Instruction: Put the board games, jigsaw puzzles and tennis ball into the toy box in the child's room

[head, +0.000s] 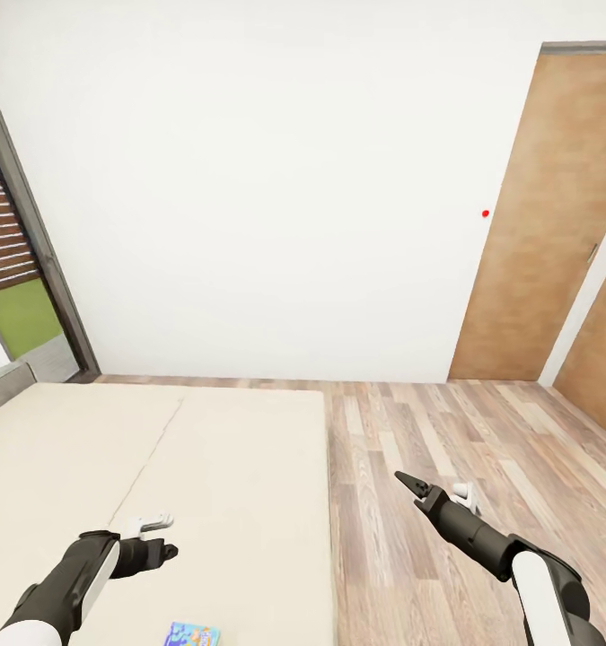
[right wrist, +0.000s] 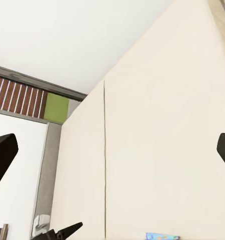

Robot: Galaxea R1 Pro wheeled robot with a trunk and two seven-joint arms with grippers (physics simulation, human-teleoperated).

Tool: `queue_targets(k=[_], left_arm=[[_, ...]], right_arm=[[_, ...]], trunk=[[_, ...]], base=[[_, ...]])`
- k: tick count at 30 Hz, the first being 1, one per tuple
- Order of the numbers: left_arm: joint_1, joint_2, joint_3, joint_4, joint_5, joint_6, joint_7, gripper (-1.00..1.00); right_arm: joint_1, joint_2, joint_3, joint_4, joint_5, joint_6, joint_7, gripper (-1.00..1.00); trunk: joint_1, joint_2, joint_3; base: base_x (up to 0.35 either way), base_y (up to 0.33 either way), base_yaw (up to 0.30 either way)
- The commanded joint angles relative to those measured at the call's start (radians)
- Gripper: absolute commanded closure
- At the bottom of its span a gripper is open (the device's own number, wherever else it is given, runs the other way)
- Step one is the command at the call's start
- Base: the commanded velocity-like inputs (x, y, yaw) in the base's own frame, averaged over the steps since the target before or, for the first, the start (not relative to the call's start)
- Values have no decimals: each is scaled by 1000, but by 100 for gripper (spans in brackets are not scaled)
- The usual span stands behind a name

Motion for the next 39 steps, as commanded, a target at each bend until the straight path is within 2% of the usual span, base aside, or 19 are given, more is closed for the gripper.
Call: queue_targets(k=[1, 19, 29, 33, 34, 39], left_arm=[[-1, 0, 3, -1, 1, 6, -4, -100], [-1, -1, 2, -4, 1, 6, -4, -100], [-1, 0, 5, -4, 1, 7, -11, -100], [-1, 4, 8, -7, 6, 16, -58, -100], [-1, 5, 9, -8, 6, 24, -88, -100], [-2, 7, 10, -10, 5, 78, -165, -100]], right_arm=[[-1, 1, -3, -1, 5, 6, 7, -100], [-1, 1, -4, -1, 6, 6, 8, -100], [-1, 1, -3, -1, 6, 6, 8, -100], [-1, 1, -3, -1, 6, 6, 8, -100], [-1, 1, -3, -1, 6, 6, 8, -100], [-1, 1, -3, -1, 6, 6, 8, -100]], trunk=[[1, -2, -2], [1, -2, 9], [1, -2, 11], [1, -2, 11], [1, -2, 11], [1, -2, 11]], base=[[0, 166, -25], [-25, 89, -118], [-6, 10, -29], [-1, -10, -3], [0, -5, -1], [0, -2, -1]])
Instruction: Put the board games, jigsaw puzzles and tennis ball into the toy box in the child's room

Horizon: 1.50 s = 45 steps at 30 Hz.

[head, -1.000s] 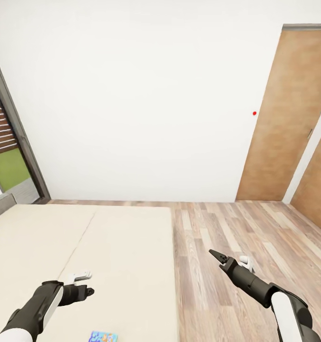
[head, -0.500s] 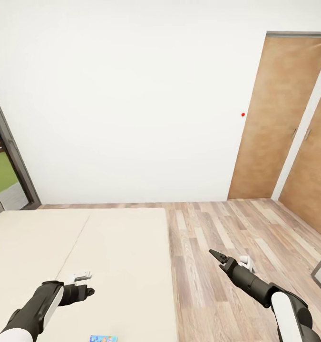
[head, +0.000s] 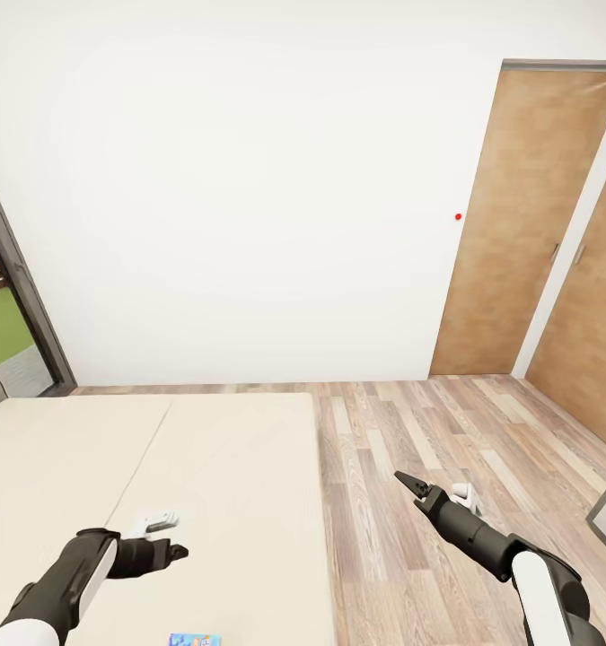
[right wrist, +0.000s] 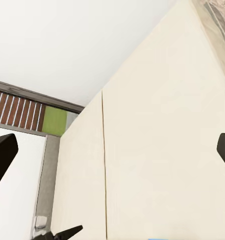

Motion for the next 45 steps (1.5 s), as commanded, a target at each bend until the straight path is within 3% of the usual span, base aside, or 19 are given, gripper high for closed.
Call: queue_targets(k=[1, 8, 21, 28, 39, 45], left_arm=[[-3, 0, 3, -2, 1, 34, -27, -100], [-8, -8, 4, -8, 1, 105, -68, -100], [-9, -9, 1, -10, -4, 127, -75, -100], [-9, -8, -3, -10, -4, 189, -73, -100], [-9, -6, -6, -10, -5, 192, -67, -100], [-9, -4, -6, -6, -7, 150, -68, -100]], right_arm=[[-2, 1, -3, 0, 5, 6, 7, -100], [-2, 1, -3, 0, 5, 6, 6, -100], [-2, 1, -4, 0, 4, 7, 6, -100], [-2, 1, -4, 0, 5, 10, 6, -100], [-2, 1, -4, 0, 5, 13, 6, -100], [-2, 0, -4, 0, 5, 14, 7, -100]], trunk=[[1, -2, -2], [1, -2, -2], [1, -2, -2], [1, -2, -2], [1, -2, -2], [1, -2, -2]], base=[[0, 0, 0], [0, 0, 0], [0, 0, 0], [0, 0, 0], [0, 0, 0], [0, 0, 0]])
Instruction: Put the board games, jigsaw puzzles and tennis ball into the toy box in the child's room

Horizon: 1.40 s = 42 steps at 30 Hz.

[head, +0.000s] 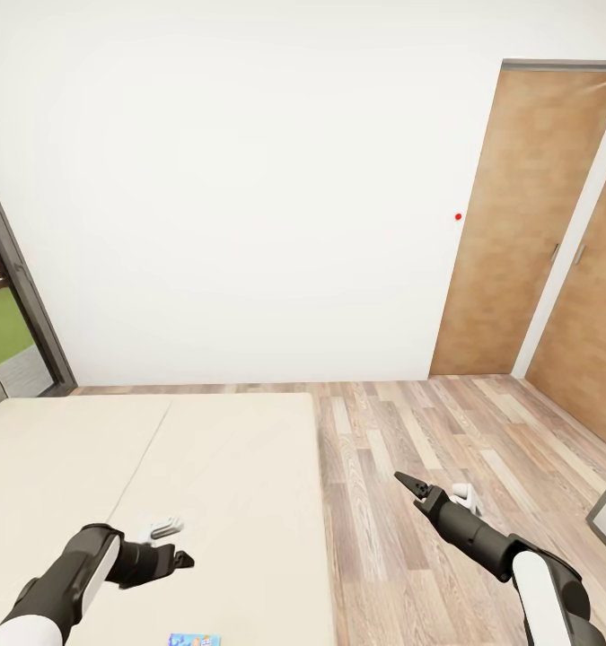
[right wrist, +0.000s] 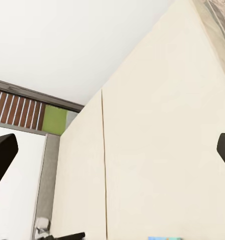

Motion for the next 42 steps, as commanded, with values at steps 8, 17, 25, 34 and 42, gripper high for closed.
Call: queue_targets(k=[8, 17, 25, 34, 42], left_arm=[[-1, 7, 7, 11, 2, -39, -10, -100], [-1, 43, 13, 100, 2, -108, -13, -100], [-2, 58, 14, 128, 3, -134, -13, -100], [-1, 59, 14, 131, 1, -138, -13, -100], [-1, 53, 11, 131, 0, -139, -12, -100]], right_arm=[[-1, -2, -3, -1, 6, 10, 9, -100], [-1, -4, -3, -3, 6, 10, 10, -100], [-1, -4, -6, -3, 5, 10, 10, -100], [-1, -4, -9, -1, 4, 12, 9, -100], [-1, -4, -9, -1, 4, 12, 8, -100]], trunk=[[1, -2, -2], [1, -2, -2], [1, -2, -2], [1, -2, -5], [1, -2, -17]], base=[[0, 0, 0], [0, 0, 0], [0, 0, 0], [0, 0, 0], [0, 0, 0]])
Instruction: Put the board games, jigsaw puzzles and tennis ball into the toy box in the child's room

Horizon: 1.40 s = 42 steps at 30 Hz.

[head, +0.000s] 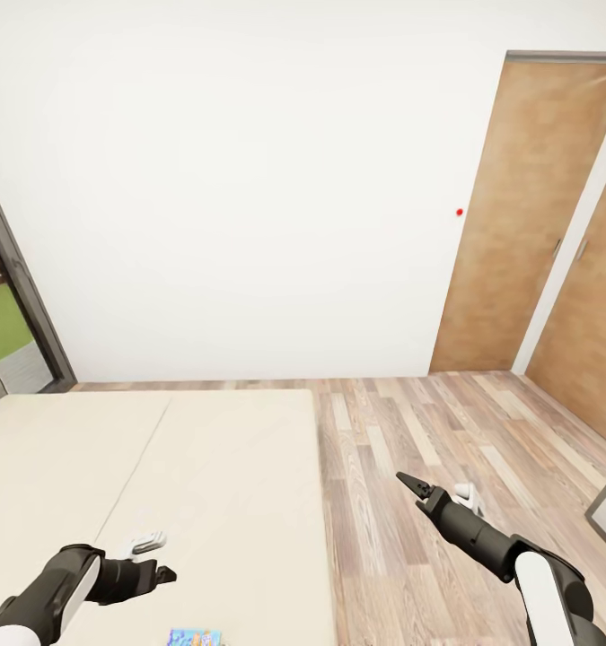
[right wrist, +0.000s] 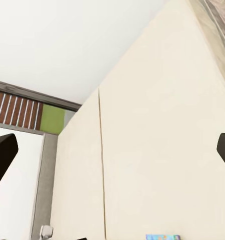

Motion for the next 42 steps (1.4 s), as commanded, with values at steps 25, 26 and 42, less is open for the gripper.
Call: queue_targets(k=[25, 26, 42], left_arm=[[-1, -7, 2, -1, 0, 10, 5, -100], [-1, -7, 2, -1, 0, 11, 6, -100], [0, -1, 2, -1, 0, 8, 8, -100]], right_arm=[[-1, 1, -3, 0, 6, 4, 1, -100], [-1, 1, -3, 0, 6, 4, 0, -100], [-1, 1, -3, 0, 7, 5, 2, -100]], trunk=[[1, -2, -43], [1, -2, -45], [1, -2, -70]], base=[[0, 0, 0], [0, 0, 0], [0, 0, 0]])
